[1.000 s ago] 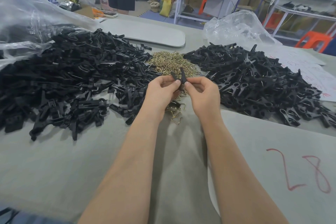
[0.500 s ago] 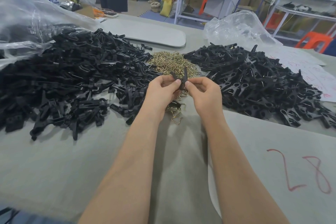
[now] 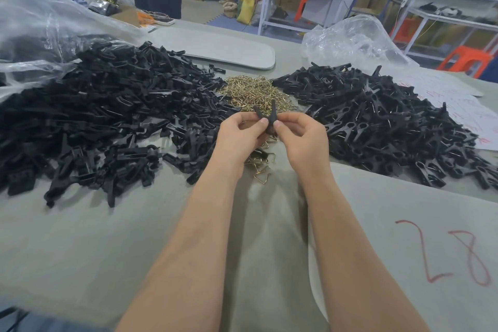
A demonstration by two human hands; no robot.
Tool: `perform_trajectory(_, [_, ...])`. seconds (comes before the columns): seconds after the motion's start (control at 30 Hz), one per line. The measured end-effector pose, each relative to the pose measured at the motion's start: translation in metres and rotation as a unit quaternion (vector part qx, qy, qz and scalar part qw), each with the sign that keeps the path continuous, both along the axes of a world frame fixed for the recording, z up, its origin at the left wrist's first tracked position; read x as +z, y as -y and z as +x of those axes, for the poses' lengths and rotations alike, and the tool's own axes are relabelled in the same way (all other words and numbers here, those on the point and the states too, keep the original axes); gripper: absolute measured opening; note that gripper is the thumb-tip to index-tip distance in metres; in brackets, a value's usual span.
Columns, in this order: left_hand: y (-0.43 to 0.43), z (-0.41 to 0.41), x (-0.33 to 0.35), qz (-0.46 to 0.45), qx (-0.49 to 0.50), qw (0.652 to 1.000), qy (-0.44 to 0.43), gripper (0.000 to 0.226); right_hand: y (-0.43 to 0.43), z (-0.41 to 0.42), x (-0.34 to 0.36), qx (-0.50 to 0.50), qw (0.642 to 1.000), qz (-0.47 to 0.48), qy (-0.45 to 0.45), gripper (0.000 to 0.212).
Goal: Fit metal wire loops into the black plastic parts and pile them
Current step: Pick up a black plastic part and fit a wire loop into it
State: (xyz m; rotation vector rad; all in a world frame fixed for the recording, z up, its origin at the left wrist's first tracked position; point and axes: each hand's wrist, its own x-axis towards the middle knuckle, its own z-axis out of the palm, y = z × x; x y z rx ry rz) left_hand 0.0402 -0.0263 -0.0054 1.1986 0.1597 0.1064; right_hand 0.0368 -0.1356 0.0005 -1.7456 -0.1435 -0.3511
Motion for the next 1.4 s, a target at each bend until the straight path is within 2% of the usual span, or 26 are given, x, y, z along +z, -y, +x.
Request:
perform_trajectory(0.37, [0.001,-0.001,0.000,0.019,0.023,0.999,0.024,0.007,-0.001,0.003,-0.001,-0.016,0.999,0.027,-0.021,0.009])
perform_trajectory(0.53, [0.004,-0.003,0.002,0.138,0.037,0.988,0.049,0.008,-0.004,0.004,-0.003,-0.028,1.000,0.005,0.006,0.017])
perform_trajectory(0.57, [0.005,-0.005,0.003,0.155,0.032,0.985,0.061,0.014,-0.006,0.004,-0.004,-0.027,1.000,-0.005,0.010,0.019])
perform_trajectory(0.67, [0.007,-0.008,0.007,0.166,-0.005,0.982,0.089,0.015,-0.009,0.003,-0.003,-0.020,0.999,-0.023,0.026,0.018])
perform_trajectory(0.77, [0.004,-0.008,0.007,0.151,-0.021,0.984,0.090,0.018,-0.006,0.002,-0.001,-0.009,0.998,-0.043,0.033,0.018])
perform_trajectory(0.83, [-0.001,-0.006,0.007,0.138,0.006,0.988,0.071,0.011,-0.005,0.001,0.002,0.051,0.998,-0.034,0.006,0.019])
perform_trajectory(0.9, [-0.006,-0.006,0.008,0.084,0.045,0.994,0.055,0.007,-0.003,0.000,0.004,0.087,0.995,-0.037,-0.011,0.018])
perform_trajectory(0.93, [-0.009,-0.006,0.009,0.056,0.071,0.995,0.048,0.010,-0.002,0.001,0.004,0.071,0.995,-0.071,-0.008,0.016])
perform_trajectory(1.0, [-0.014,-0.004,0.010,0.021,0.124,0.991,0.040,0.017,0.003,0.003,0.001,0.017,0.980,-0.200,-0.015,0.015])
perform_trajectory(1.07, [-0.016,-0.004,0.011,-0.005,0.158,0.987,0.039,0.021,0.005,0.004,-0.006,0.005,0.942,-0.327,-0.076,0.020])
perform_trajectory(1.13, [-0.017,-0.004,0.014,-0.040,0.167,0.984,0.040,0.022,-0.001,0.002,-0.012,0.007,0.916,-0.383,-0.119,0.010])
perform_trajectory(1.2, [-0.017,-0.005,0.016,-0.084,0.159,0.983,0.046,0.020,-0.016,-0.002,-0.013,0.004,0.926,-0.368,-0.087,0.004])
perform_trajectory(1.27, [-0.017,-0.006,0.018,-0.123,0.144,0.980,0.055,0.018,-0.032,-0.007,-0.011,0.048,0.945,-0.321,-0.047,0.010])
perform_trajectory(1.33, [-0.016,-0.006,0.019,-0.135,0.130,0.980,0.062,0.017,-0.040,-0.011,-0.008,0.118,0.944,-0.306,-0.035,0.021])
perform_trajectory(1.4, [-0.016,-0.007,0.019,-0.141,0.121,0.980,0.066,0.016,-0.034,-0.008,-0.005,0.116,0.953,-0.278,-0.039,0.024])
